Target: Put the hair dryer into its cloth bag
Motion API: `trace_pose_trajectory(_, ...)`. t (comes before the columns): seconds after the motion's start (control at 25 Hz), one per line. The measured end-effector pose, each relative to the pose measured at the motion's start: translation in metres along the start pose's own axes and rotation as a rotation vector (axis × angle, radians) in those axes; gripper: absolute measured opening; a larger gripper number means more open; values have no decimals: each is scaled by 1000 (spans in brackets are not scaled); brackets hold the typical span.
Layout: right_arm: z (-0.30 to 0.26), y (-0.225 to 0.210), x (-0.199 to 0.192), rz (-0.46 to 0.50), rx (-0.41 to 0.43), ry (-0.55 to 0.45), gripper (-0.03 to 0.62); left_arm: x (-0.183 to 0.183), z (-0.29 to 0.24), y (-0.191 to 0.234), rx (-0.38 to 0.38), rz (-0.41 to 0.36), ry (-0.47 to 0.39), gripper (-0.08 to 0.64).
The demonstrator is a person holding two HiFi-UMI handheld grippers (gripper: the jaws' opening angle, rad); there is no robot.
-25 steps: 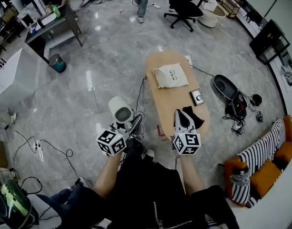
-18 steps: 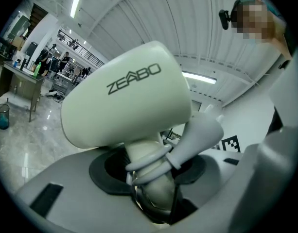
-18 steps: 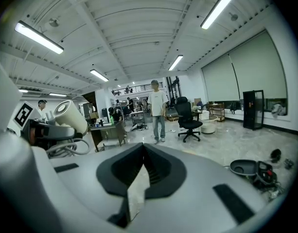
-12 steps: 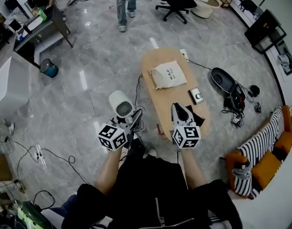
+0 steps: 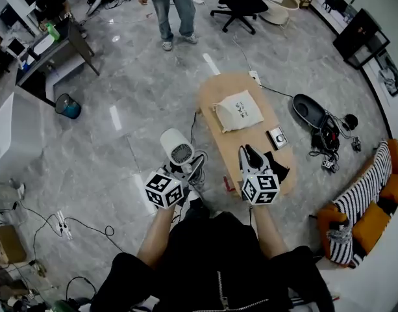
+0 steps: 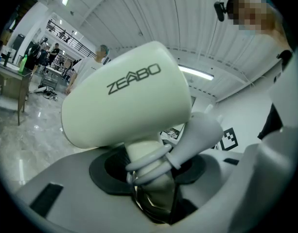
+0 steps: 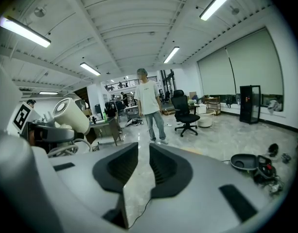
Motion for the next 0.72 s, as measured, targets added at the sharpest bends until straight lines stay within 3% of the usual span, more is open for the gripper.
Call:
trace_pose_trajectory(0.24, -28, 6, 7, -27, -7, -6, 86, 13, -10, 25, -32, -24, 41, 201)
trace_pose_trajectory(0.72, -95, -40, 6, -54, 3, 51, 89, 22, -79, 64, -31, -4, 88, 202)
Point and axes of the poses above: the fingertips, and each gripper's own axes: z backward along the fingers, y to its left, x out of its top, the point moved 7 cm from there along z, backward along the fingers, and after that the axes turned 4 degrees about x, right-handed, at the moved point
